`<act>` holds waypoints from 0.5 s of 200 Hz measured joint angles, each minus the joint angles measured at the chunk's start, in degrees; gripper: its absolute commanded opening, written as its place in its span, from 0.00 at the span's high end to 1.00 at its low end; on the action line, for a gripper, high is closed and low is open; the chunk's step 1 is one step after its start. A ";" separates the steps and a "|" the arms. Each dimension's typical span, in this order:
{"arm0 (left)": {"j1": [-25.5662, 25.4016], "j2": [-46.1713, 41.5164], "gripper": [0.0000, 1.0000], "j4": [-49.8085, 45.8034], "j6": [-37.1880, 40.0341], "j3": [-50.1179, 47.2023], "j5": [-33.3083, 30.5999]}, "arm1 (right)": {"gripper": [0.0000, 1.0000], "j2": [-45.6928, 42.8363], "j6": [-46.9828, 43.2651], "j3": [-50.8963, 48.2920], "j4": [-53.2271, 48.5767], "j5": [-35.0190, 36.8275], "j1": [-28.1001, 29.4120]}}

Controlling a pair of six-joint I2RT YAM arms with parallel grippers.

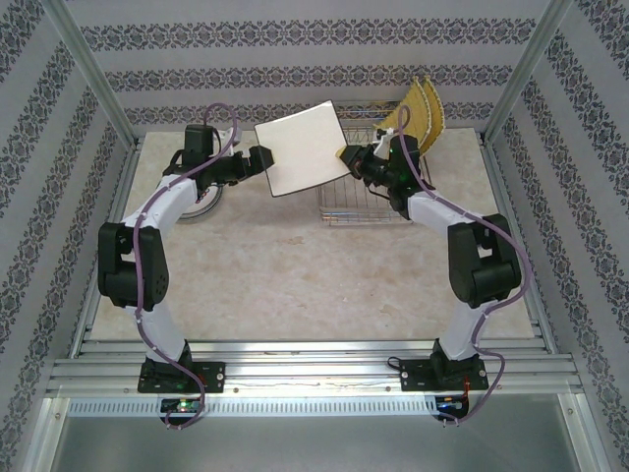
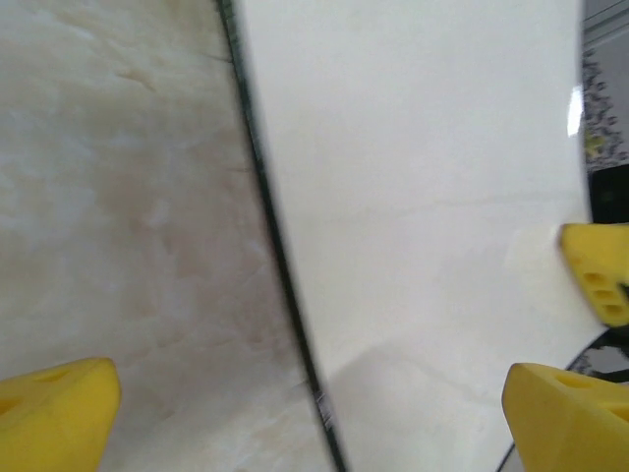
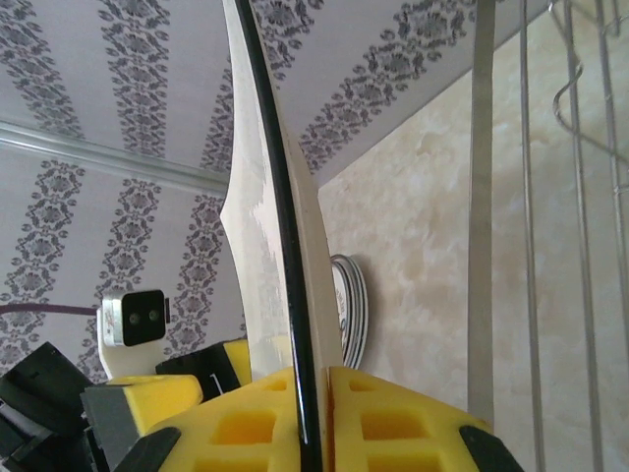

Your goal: Unload the plates from the dish rack

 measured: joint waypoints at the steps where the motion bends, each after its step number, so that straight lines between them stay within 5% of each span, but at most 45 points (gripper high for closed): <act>1: 0.00 0.00 0.00 0.13 -0.07 -0.04 0.09 | 1.00 0.07 0.04 0.02 0.13 -0.02 0.04; 44: 0.02 0.04 0.19 6.86 -4.20 -0.66 2.86 | 1.00 1.90 2.40 2.08 3.13 -2.01 1.11; 100: 0.17 0.66 0.71 11.21 -7.82 -1.09 4.72 | 1.00 3.28 4.17 4.68 5.70 -4.07 2.05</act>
